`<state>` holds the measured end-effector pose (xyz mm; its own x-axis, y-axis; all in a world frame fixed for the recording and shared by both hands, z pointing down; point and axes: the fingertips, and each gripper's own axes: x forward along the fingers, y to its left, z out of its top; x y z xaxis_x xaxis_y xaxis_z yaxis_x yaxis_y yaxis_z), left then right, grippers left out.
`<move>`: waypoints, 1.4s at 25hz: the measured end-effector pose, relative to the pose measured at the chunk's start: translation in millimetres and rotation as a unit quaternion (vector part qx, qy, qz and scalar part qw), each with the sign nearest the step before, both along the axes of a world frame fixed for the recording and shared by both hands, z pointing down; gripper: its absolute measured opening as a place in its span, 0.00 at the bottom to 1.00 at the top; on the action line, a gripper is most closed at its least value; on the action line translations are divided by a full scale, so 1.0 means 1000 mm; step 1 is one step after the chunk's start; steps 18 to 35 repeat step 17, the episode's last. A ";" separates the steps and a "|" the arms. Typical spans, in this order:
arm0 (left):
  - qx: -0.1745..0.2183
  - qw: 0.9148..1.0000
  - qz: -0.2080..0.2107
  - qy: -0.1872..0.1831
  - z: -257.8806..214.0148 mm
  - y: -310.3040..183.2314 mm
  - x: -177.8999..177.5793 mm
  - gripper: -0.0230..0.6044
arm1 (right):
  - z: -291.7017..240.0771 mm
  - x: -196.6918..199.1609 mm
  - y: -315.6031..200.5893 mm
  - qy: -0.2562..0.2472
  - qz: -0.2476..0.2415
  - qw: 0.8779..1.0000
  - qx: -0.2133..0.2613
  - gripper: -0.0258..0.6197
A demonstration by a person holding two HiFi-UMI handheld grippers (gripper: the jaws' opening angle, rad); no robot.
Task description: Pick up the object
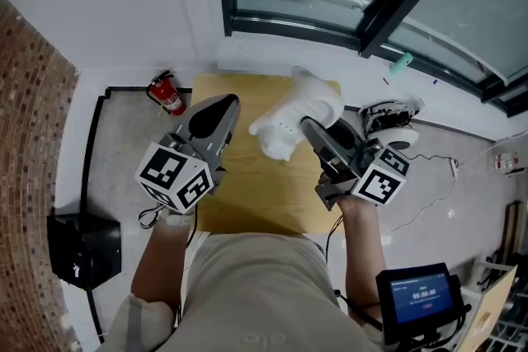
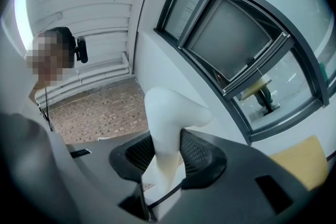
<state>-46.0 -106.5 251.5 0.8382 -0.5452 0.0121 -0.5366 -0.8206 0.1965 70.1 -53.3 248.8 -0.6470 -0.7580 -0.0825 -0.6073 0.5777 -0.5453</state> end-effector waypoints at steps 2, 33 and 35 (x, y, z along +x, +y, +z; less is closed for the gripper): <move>0.000 1.000 0.000 0.000 0.000 0.001 0.000 0.05 | 0.000 -0.001 0.000 0.000 -0.002 1.000 0.001 0.26; 0.002 1.000 0.000 0.000 -0.001 0.001 0.001 0.05 | 0.001 0.000 -0.003 0.001 -0.001 1.000 0.000 0.26; 0.002 1.000 0.000 0.000 -0.001 0.001 0.001 0.05 | 0.001 0.000 -0.003 0.001 -0.001 1.000 0.000 0.26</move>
